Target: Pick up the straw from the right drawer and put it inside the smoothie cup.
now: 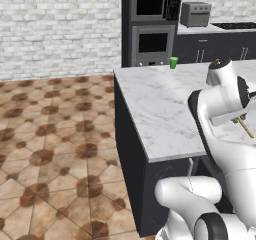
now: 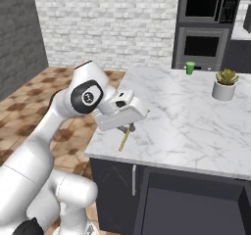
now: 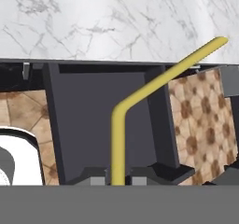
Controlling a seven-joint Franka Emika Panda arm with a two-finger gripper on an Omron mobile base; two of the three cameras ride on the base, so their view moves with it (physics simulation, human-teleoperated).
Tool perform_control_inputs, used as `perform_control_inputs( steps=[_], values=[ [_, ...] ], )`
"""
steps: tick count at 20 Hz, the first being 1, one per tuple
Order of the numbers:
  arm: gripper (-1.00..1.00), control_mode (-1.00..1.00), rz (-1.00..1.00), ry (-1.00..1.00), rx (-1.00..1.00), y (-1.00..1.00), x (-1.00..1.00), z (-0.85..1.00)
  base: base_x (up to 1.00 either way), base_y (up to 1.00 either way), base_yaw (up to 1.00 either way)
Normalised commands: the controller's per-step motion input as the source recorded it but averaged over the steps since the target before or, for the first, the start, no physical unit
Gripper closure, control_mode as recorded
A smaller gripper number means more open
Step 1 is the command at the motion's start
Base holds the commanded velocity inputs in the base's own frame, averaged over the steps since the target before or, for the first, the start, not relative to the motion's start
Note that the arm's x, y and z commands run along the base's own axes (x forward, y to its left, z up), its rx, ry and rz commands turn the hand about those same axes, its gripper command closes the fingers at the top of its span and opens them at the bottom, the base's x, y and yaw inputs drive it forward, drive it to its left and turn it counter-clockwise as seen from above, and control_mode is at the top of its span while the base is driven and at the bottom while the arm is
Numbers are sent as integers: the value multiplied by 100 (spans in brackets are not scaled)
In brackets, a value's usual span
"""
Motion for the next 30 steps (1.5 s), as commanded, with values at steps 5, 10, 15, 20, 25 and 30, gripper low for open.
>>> perform_control_inputs(
  steps=[5, 10, 15, 20, 25, 30],
  values=[
    [100, -100, 0, -2, 5, 21, 0, 11, 0, 0, 0],
    [100, -100, 0, -16, 14, 30, 0, 11, 0, 0, 0],
    [100, -100, 2, -21, 24, 20, 3, 1, 0, 0, 0],
    [100, -100, 0, -20, 20, 21, 36, 2, 0, 0, 0],
    [100, -100, 7, -10, 12, 2, 13, 8, 0, 0, 0],
    [100, -100, 0, 0, 0, 0, 1, 0, 0, 0, 0]
  ],
)
